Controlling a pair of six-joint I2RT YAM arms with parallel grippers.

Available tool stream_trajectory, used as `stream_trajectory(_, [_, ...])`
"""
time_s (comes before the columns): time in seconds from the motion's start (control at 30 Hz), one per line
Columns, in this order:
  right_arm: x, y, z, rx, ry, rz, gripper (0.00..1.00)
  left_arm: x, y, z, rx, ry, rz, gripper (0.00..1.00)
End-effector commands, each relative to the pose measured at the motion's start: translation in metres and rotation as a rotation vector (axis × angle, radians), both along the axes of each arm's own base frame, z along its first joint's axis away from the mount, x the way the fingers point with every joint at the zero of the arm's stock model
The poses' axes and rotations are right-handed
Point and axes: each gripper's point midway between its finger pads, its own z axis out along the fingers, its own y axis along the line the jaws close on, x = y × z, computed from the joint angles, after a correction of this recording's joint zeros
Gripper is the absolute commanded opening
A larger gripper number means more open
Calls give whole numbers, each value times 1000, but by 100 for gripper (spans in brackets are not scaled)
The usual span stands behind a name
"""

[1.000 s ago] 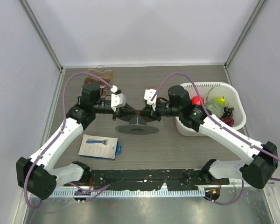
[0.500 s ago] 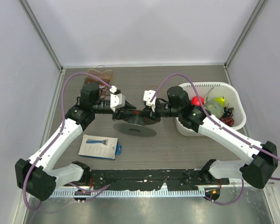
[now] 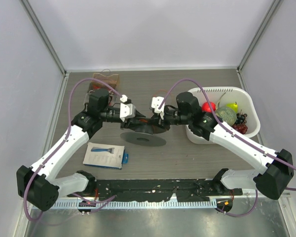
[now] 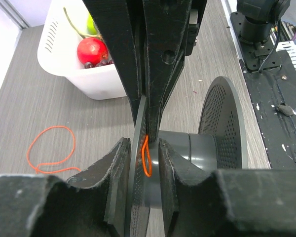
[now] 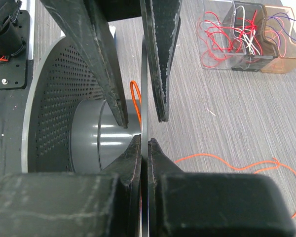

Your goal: Wrap the cables

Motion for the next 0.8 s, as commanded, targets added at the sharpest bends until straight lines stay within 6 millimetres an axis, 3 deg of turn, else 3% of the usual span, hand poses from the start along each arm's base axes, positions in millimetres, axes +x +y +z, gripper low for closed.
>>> stream_trajectory(0.0, [2,8,41,107,-101,31,1,0,-5,6,4,-31,-20,30])
stream_trajectory(0.37, [2,10,43,108,-105,38,1,5,-5,-6,41,-7,-12,20])
stream_trajectory(0.77, [3,10,40,104,-102,30,1,-2,-10,7,4,39,-28,26])
